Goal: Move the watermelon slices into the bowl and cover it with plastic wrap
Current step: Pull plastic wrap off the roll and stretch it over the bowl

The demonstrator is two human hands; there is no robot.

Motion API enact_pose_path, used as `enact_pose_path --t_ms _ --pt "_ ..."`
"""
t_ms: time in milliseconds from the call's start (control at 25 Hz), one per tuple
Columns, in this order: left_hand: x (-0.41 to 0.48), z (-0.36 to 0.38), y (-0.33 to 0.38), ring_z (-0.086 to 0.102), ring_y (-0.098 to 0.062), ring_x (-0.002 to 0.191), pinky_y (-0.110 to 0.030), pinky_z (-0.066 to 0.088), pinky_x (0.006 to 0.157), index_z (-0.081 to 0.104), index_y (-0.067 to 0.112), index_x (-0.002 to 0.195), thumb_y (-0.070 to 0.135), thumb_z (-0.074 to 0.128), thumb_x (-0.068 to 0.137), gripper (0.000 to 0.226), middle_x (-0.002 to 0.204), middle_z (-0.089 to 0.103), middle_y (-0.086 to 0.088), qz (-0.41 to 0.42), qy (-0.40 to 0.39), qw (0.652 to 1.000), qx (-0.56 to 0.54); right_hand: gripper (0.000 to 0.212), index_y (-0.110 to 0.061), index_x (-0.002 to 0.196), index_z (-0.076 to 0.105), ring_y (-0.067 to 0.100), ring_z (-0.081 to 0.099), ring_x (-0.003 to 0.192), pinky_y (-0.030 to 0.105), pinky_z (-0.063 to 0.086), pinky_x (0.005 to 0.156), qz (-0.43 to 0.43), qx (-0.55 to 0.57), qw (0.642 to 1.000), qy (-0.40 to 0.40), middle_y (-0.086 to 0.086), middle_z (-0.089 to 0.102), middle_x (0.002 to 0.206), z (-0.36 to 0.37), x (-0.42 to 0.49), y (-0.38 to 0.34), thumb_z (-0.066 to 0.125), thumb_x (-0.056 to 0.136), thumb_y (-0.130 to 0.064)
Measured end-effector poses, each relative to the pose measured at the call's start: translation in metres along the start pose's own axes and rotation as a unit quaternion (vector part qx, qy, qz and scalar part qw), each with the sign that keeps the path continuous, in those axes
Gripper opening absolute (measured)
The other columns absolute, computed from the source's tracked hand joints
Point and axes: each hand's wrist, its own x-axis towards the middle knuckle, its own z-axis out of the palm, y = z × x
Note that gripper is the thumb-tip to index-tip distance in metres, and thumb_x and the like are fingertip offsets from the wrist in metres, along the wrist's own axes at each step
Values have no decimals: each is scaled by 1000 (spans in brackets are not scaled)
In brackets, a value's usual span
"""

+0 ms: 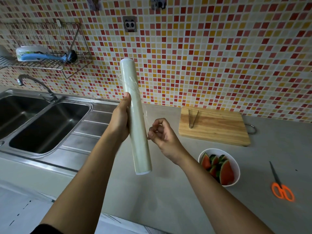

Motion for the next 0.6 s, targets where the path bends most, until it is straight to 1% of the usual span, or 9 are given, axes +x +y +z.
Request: enact_pose_path --t_ms 120,160,280,360,480,560,600 --pt "0 0 0 63 -20 72 -36 53 69 63 17 100 52 42 92 42 75 67 -4 -5 9 1000 -1 22 -22 100 43 -2 58 69 11 45 69 18 -20 999 -19 -1 54 85 -4 0 -4 54 92 -5" --pt "0 1 0 63 -21 71 -36 52 70 64 17 98 52 42 92 42 74 67 -5 -6 10 1000 -8 23 -24 103 44 -1 60 72 10 45 69 26 -13 999 -22 -1 57 87 -6 0 -5 55 92 -6" --pt "1 0 7 60 -22 64 -37 50 68 65 14 89 54 44 90 46 67 65 -6 -16 3 999 -52 29 -24 112 53 5 63 91 16 49 81 42 23 998 -28 -2 64 100 -9 -3 -1 57 90 -5" --pt "4 -2 13 58 -22 61 -37 49 63 66 14 84 56 45 89 47 66 62 -5 -15 -16 996 -81 25 -19 108 61 3 64 94 16 49 82 43 14 998 -32 -5 67 102 -5 -8 7 57 90 -4" --pt "4 -4 18 60 -20 56 -34 53 56 73 22 68 56 44 89 49 63 64 -2 7 -33 997 -74 15 -13 95 69 1 67 87 13 49 76 35 20 999 -5 -10 72 92 2 -10 15 59 89 -4" --pt "2 -3 18 61 -19 54 -33 54 55 74 22 66 57 43 89 52 61 65 -1 8 -39 997 -72 11 -12 86 70 4 68 82 15 50 75 20 15 999 22 -9 73 84 3 -8 15 61 88 -5" --pt "1 -2 16 61 -19 54 -32 54 54 73 21 69 57 43 89 52 62 65 -2 8 -38 996 -75 11 -12 84 69 5 68 80 15 50 75 13 6 999 28 -7 72 82 3 -7 15 61 88 -6"
